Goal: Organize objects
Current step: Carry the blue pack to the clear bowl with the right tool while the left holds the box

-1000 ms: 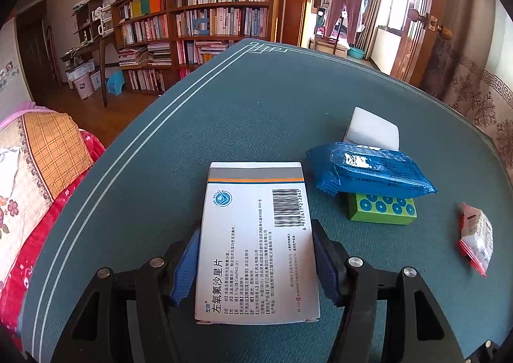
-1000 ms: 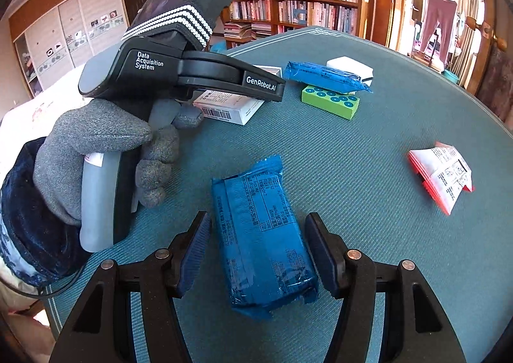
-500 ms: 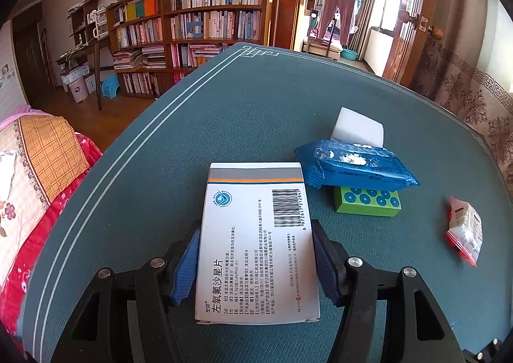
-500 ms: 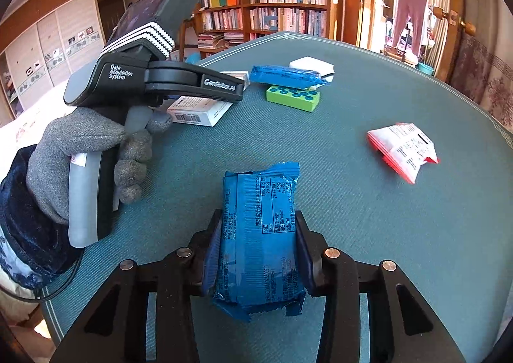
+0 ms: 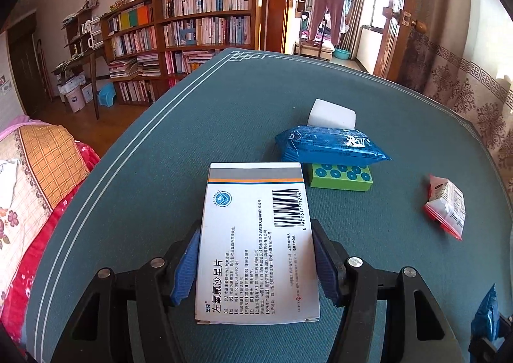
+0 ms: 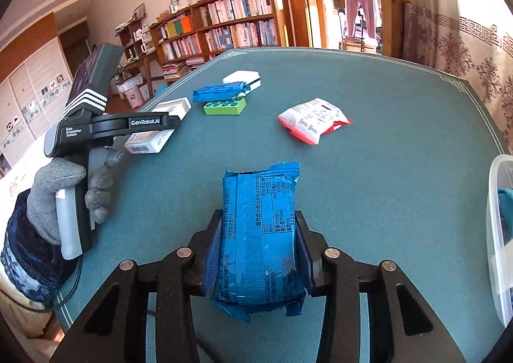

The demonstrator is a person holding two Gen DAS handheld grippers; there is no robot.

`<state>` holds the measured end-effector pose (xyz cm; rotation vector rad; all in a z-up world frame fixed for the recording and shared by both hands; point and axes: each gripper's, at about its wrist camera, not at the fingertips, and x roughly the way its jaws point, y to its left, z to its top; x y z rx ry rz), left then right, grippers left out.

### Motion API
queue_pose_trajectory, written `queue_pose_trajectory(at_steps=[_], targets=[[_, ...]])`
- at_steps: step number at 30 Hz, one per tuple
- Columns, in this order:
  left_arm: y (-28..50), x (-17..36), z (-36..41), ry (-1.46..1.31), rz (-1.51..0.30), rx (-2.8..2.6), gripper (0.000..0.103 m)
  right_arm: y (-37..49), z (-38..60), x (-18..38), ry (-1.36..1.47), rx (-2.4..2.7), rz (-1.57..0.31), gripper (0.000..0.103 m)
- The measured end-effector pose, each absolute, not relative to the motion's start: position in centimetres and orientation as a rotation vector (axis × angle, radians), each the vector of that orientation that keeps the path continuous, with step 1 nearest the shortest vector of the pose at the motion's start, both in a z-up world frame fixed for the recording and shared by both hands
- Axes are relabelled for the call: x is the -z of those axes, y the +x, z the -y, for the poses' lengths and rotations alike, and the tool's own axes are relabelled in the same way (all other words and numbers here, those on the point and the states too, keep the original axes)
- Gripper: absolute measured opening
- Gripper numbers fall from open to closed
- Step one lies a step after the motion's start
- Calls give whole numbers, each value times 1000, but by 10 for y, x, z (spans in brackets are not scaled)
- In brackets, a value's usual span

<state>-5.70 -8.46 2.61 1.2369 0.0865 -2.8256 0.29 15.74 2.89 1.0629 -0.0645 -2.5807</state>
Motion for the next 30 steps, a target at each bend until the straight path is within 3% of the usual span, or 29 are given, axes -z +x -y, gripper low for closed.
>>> queue_pose_trajectory(at_steps=[30], targets=[[-13, -35, -14, 1276, 114, 3034, 66, 85, -313, -57, 1046, 2896, 437, 42]])
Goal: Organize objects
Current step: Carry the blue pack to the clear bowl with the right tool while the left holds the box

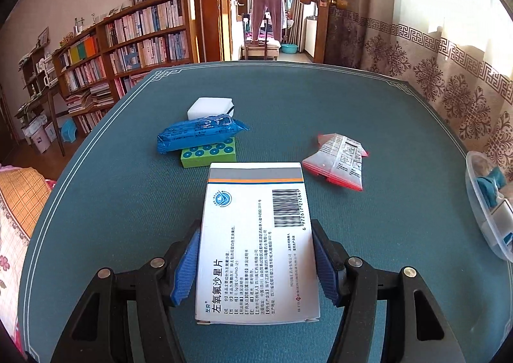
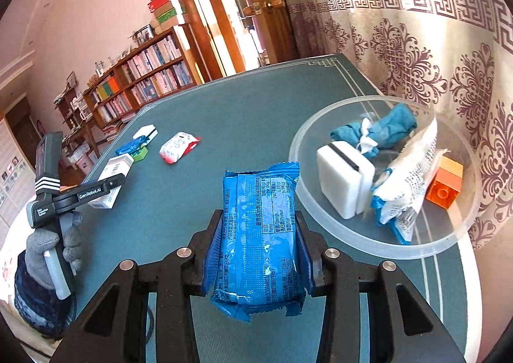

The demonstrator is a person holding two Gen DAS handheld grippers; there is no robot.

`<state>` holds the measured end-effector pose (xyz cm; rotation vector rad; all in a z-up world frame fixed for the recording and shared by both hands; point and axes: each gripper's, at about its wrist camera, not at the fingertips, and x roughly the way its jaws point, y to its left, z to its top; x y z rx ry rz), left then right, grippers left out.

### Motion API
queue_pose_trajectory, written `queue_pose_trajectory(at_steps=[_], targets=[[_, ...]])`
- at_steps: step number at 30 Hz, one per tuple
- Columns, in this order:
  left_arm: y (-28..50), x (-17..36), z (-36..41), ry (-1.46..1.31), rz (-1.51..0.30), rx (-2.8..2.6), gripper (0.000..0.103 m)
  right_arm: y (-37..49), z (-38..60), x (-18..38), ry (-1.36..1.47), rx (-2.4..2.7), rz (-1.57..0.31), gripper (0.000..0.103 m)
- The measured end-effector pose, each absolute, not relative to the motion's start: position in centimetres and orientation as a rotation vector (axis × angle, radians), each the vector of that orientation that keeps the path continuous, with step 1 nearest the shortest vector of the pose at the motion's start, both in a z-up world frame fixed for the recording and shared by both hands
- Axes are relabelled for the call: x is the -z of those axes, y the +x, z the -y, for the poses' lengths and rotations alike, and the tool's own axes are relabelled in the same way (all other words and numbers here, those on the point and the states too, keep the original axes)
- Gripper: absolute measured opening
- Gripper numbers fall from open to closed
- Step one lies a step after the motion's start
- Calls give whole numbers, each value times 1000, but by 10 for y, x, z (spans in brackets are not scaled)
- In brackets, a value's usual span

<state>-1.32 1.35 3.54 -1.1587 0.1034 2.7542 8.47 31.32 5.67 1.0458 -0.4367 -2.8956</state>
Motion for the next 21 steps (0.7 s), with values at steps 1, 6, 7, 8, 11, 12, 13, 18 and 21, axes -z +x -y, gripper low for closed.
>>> queue_pose_trajectory(at_steps=[1, 6, 7, 8, 11, 12, 13, 18, 21], targets=[[-12, -36, -16, -1157, -108, -2747, 66, 87, -317, -58, 1043, 2908, 449, 42], [-10, -35, -30, -1155, -122, -2708, 66, 99, -340, -63, 1017, 2978, 520, 42], [-9, -35, -33, -1154, -125, -2701, 66, 101, -345, -64, 1010, 2997, 535, 42], [-9, -35, -36, -1152, -130, -2696, 66, 104, -350, -66, 1001, 3018, 551, 42], [-7, -35, -42, -1148, -141, -2680, 66, 110, -370, -68, 981, 3079, 633, 42], [-7, -35, -44, -1147, -144, -2676, 66, 111, -377, -69, 975, 3102, 664, 42], [-7, -35, -46, -1146, -146, -2672, 66, 113, -384, -69, 970, 3126, 692, 42], [-4, -35, -50, -1141, -157, -2654, 66, 115, -414, -63, 983, 3226, 838, 42], [-2, -34, -53, -1138, -164, -2645, 66, 110, -427, -57, 1017, 3255, 892, 42]])
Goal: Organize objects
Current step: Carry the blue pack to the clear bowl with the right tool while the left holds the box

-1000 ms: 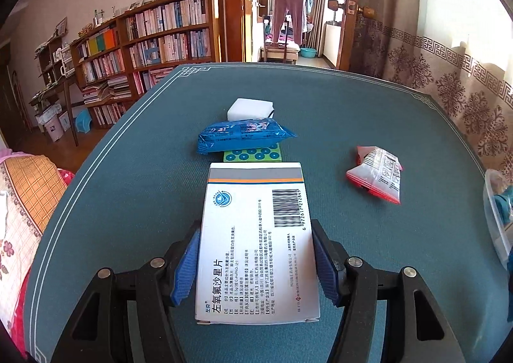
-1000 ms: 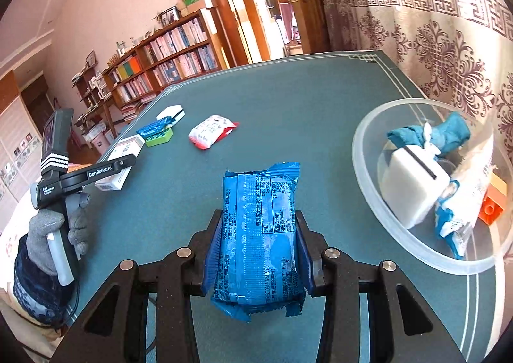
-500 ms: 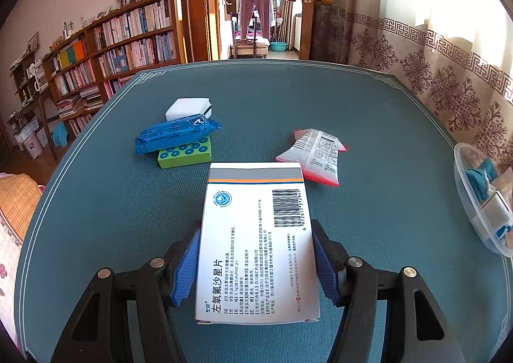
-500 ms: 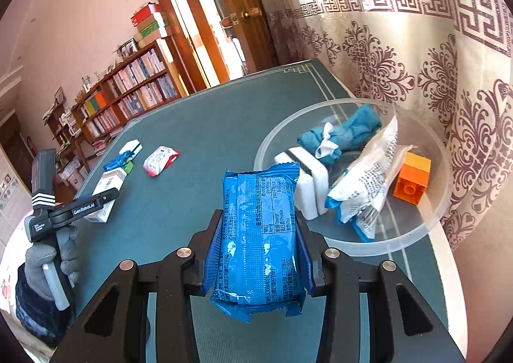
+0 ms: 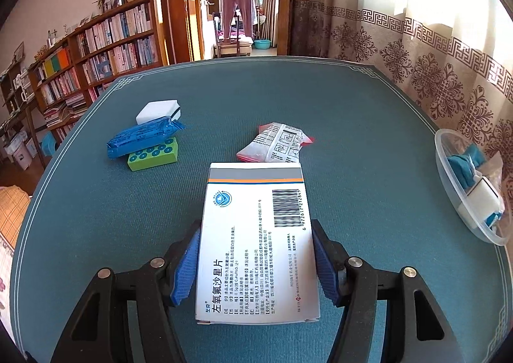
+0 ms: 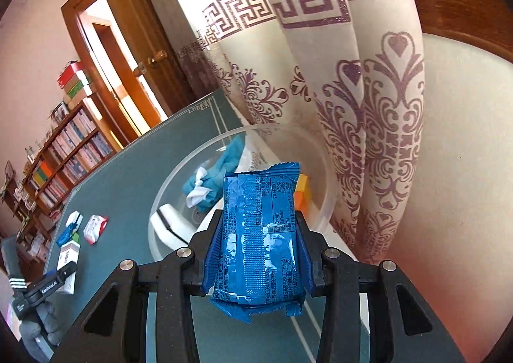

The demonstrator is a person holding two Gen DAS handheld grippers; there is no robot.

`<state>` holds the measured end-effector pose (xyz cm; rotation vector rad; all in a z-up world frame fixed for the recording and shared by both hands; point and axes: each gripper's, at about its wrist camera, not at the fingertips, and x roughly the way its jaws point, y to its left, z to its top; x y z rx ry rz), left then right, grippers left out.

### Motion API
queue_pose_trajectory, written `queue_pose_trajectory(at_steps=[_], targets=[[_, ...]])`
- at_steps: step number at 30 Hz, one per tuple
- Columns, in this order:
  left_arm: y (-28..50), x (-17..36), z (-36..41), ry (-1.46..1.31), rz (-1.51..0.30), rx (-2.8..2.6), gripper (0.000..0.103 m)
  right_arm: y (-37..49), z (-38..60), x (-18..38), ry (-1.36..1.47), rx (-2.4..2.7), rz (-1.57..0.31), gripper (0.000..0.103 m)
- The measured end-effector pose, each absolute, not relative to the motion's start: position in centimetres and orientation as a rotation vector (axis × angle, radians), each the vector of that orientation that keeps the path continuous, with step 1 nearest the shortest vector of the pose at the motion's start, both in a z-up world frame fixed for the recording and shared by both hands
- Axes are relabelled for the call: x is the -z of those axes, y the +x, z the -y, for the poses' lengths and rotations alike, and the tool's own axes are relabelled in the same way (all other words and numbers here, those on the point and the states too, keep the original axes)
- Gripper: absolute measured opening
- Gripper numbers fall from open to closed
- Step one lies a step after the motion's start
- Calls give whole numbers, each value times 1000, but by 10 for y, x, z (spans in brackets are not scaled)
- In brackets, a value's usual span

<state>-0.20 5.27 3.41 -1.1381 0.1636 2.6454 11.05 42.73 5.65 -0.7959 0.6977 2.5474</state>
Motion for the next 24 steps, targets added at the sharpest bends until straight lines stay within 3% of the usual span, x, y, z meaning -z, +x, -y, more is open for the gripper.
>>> queue_pose_trajectory(at_steps=[13, 24], targets=[[-2, -31, -55, -1150, -168, -2631, 66, 72, -442, -45, -798, -2478, -626, 42], [0, -29, -61, -1157, -182, -2609, 66, 74, -454, -42, -805, -2493, -791, 51]])
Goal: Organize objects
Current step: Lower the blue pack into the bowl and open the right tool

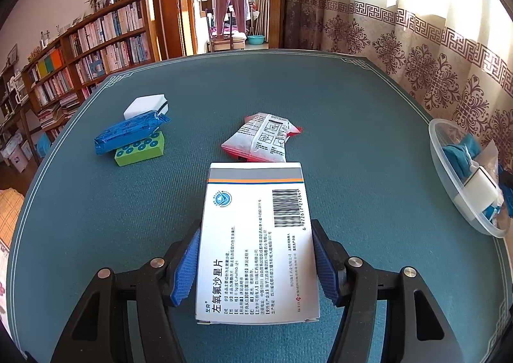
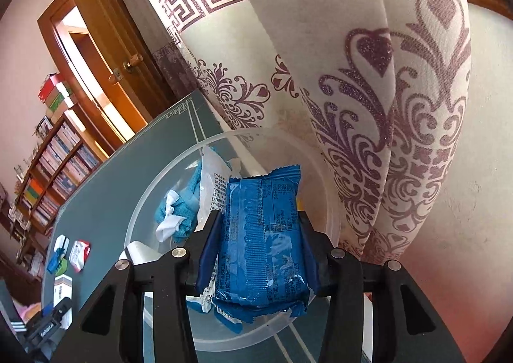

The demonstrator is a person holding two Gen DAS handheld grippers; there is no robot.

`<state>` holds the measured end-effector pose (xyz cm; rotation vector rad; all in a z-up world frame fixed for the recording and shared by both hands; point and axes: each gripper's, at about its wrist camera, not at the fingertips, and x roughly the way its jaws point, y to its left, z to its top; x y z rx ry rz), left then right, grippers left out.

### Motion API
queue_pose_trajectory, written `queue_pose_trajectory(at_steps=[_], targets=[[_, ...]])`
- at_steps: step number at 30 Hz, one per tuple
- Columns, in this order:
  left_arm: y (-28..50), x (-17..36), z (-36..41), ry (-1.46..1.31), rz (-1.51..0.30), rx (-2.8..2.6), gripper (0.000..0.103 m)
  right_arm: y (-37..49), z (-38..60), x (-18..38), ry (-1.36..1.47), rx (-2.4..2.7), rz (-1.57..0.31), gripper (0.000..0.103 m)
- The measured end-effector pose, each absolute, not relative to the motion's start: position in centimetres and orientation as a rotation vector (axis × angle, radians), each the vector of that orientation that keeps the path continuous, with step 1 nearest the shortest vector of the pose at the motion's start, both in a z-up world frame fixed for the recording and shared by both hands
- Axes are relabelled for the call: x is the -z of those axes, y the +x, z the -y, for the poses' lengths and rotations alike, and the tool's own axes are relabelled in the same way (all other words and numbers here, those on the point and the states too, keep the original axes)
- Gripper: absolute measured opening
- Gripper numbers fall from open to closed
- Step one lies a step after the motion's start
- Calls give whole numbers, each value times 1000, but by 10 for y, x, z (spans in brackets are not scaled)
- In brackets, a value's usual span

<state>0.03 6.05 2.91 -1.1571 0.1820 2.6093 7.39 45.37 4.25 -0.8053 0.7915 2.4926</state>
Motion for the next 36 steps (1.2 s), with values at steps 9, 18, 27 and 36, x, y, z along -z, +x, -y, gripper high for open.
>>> queue_pose_trajectory(at_steps=[9, 18, 27, 36], targets=[[3, -31, -68, -1149, -190, -2597, 66, 80, -448, -49, -794, -2530, -804, 61], [6, -31, -78, -1143, -200, -2582, 66, 93, -445, -50, -814, -2522, -768, 61], [10, -34, -84, -1127, -208, -2569, 66, 96, -427, -48, -846, -2541, -619, 49], [12, -35, -85, -1127, -215, -2565, 66, 79, -442, -43, -857, -2523, -631, 40]])
